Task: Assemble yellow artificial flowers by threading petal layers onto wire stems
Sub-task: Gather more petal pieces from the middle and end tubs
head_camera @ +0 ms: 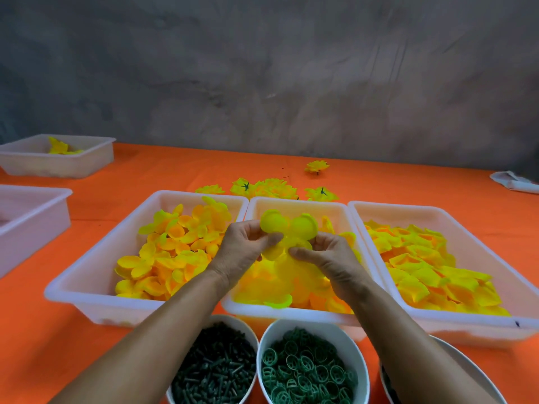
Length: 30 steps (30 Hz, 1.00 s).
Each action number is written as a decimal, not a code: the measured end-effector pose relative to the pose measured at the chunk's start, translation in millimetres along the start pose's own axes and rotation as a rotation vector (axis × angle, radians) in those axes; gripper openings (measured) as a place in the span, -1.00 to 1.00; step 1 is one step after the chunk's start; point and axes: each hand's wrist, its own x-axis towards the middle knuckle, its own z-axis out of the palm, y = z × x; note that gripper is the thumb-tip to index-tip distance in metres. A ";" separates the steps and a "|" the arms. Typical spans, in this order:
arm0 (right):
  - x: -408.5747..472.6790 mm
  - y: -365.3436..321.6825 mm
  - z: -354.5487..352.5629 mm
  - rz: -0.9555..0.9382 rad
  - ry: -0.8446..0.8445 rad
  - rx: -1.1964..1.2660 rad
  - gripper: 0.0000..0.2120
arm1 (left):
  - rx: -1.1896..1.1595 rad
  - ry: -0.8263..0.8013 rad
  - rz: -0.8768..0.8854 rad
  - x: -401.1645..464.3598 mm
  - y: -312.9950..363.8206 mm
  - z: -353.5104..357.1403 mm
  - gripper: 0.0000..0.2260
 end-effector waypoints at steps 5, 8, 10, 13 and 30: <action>-6.6 -12.8 8.2 -0.006 0.114 -0.037 -0.82 | -0.017 0.097 -0.021 -1.7 1.5 -2.7 -0.87; -2.7 -26.7 3.5 0.063 0.143 0.015 -0.88 | -0.088 0.229 -0.027 -0.8 10.2 -6.5 -0.81; -2.7 -32.9 0.3 0.070 0.127 -0.014 -0.90 | -0.087 0.267 -0.027 0.3 16.1 -11.4 -0.76; -10.1 -31.5 3.7 0.088 0.144 -0.052 -0.71 | -0.062 0.240 -0.059 -2.8 23.9 -15.8 -0.76; -19.9 -15.8 1.6 0.146 0.186 -0.087 -0.74 | 0.007 0.162 -0.133 -14.8 16.1 -15.4 -0.89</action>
